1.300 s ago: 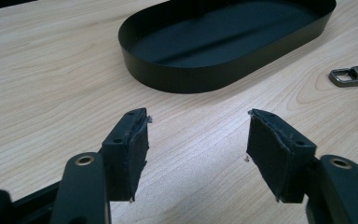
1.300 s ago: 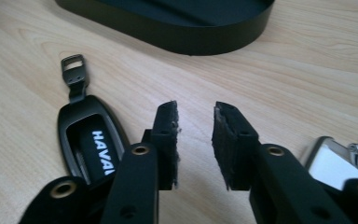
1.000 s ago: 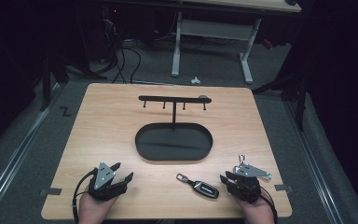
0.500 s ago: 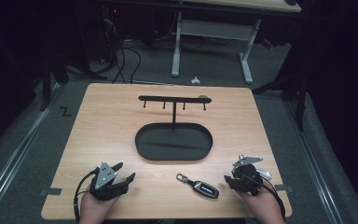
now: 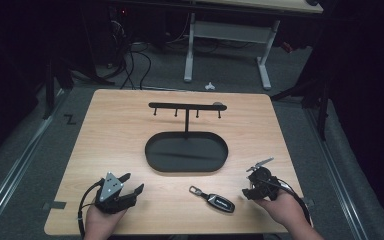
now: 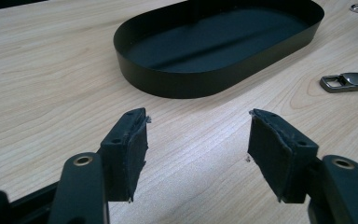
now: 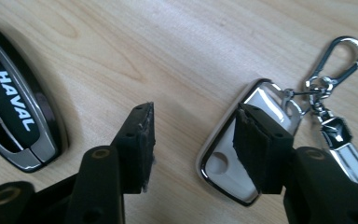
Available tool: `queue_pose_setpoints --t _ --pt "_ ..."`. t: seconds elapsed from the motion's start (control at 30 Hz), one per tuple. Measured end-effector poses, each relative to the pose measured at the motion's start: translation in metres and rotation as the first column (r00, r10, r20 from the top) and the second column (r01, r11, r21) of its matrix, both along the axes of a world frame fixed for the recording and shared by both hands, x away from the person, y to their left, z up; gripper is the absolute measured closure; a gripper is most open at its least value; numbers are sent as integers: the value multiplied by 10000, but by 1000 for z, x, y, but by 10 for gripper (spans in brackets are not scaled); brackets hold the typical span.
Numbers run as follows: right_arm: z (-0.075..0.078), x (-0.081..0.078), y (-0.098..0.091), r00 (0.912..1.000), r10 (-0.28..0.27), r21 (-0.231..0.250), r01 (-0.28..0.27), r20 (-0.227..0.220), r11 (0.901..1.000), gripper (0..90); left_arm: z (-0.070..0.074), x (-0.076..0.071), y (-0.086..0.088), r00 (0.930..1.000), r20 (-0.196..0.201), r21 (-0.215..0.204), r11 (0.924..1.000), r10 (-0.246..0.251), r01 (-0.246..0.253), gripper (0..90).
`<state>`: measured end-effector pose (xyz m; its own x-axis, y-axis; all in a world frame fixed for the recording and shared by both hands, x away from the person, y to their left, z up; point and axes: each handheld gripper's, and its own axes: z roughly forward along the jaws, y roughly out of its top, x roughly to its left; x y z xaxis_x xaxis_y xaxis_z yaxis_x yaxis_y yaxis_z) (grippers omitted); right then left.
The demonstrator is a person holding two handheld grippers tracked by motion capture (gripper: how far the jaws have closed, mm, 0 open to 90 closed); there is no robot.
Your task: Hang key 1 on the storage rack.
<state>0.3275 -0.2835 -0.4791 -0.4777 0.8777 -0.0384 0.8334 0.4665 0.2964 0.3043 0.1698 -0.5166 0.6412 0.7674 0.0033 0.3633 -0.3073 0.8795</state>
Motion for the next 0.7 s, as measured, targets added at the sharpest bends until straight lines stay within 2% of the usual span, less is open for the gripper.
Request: queue_pose_setpoints --t 0.17,0.2,0.23,0.27,0.3,0.33,0.37,0.43,0.7 --pt "2 7 7 9974 432 -348 -453 -578 9984 445 0 0 -1 10000 -3 -10 10000 -35 35 378" --pt "2 7 7 9974 432 -348 -453 -578 9984 445 0 0 -1 10000 -3 -10 10000 -35 35 378" --pt "4 10 11 9943 683 -560 -730 -813 9958 433 0 0 -1 10000 -25 -24 10000 -56 56 379" --pt "4 10 11 9943 683 -560 -730 -813 9958 433 0 0 -1 10000 -25 -24 10000 -56 56 379" --pt "6 11 16 9914 906 -770 -980 -946 9922 441 1 0 0 10000 -28 -93 9999 -80 79 378" --pt "6 11 16 9914 906 -770 -980 -946 9922 441 1 0 0 10000 -28 -93 9999 -80 79 378" --pt "7 12 21 9857 1205 -1134 -1339 -1174 9845 440 1 0 0 10000 -31 -134 9999 -89 88 378" --pt "8 14 25 9816 1347 -1322 -1526 -1355 9794 430 2 -1 0 10000 3 -185 9998 -97 97 376" --pt "8 15 36 9692 1736 -1619 -2022 -1750 9659 367 3 -1 0 9999 15 -199 9997 -138 138 362"
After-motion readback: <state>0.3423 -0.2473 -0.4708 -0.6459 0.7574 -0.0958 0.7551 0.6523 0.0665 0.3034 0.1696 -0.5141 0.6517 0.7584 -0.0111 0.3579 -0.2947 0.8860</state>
